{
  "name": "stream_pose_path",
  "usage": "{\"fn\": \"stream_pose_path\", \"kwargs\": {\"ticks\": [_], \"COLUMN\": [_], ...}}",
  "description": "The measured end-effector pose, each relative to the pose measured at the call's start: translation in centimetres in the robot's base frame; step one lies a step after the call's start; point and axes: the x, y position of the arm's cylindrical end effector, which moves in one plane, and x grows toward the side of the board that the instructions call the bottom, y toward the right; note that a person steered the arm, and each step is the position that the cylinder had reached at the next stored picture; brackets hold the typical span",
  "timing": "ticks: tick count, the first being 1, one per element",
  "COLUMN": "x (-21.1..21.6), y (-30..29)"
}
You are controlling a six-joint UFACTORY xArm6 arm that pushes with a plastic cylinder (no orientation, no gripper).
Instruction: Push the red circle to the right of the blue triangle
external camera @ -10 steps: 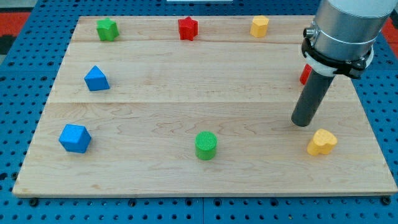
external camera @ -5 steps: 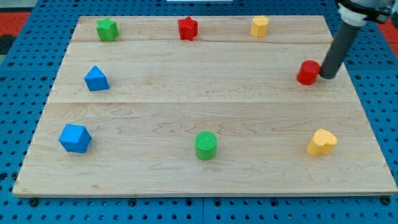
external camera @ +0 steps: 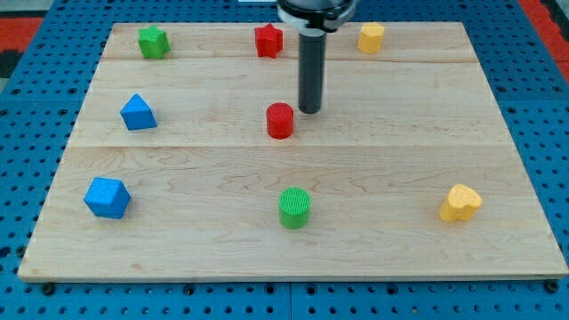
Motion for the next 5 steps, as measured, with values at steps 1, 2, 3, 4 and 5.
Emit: {"fn": "stream_pose_path", "kwargs": {"ticks": [1,2,3,4,5], "x": [2.8,3.2,1.9,1.9,1.9], "y": [-0.4,-4.2,-12.7,-16.6,-19.6]}}
